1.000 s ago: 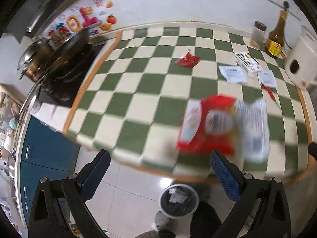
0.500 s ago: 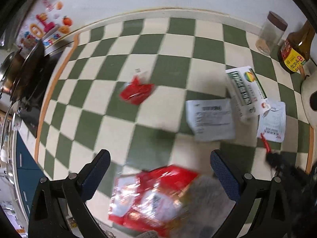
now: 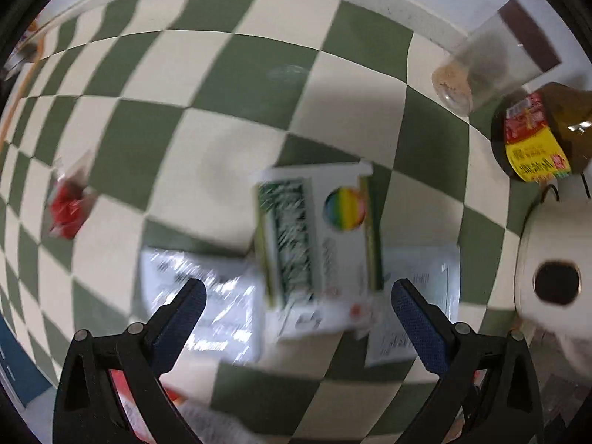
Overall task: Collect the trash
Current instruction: 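Grasp the white-green medicine box with the left tool while the right tool grasps the red chili, then carry the medicine box and chili down over the trash bin and release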
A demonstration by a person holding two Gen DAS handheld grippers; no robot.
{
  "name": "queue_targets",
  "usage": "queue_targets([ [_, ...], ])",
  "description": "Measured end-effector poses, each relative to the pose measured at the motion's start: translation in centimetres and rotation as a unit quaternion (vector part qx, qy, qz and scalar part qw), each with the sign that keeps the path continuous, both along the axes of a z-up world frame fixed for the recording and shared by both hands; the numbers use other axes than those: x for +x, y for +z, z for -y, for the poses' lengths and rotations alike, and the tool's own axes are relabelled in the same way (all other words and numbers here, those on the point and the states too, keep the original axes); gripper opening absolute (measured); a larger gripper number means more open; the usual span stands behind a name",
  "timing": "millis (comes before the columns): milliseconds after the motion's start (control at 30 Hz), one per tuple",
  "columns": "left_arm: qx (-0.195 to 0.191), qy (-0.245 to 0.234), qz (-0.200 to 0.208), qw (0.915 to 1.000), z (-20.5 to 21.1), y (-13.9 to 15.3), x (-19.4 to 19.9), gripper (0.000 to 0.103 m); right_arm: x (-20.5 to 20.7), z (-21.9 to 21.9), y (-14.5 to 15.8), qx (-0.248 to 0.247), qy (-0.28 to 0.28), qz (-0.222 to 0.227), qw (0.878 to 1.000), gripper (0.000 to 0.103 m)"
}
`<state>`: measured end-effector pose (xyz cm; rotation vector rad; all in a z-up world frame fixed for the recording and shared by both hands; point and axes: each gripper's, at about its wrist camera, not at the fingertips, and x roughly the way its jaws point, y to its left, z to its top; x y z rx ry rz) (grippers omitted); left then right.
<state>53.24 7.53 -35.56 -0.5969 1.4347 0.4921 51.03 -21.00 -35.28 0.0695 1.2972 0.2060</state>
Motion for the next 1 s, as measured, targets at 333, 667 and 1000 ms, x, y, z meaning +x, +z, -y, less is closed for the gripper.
queue_targets([
  [333, 0.114, -0.067, 0.042, 0.9904, 1.0, 4.1, -2.1, 0.063, 0.6, -0.7, 1.3, 0.014, -0.012, 0.022, 1.000, 0.010],
  [667, 0.224, -0.116, 0.148, 0.9562, 4.1, 15.2, -14.0, 0.063, -6.5, -2.1, 8.7, 0.041, 0.011, 0.079, 0.996, 0.010],
  [1000, 0.206, -0.133, 0.193, 0.9500, 5.4, 18.5, -33.6, 0.063, -23.0, -2.2, 17.3, 0.068, 0.033, 0.149, 0.986, 0.010],
])
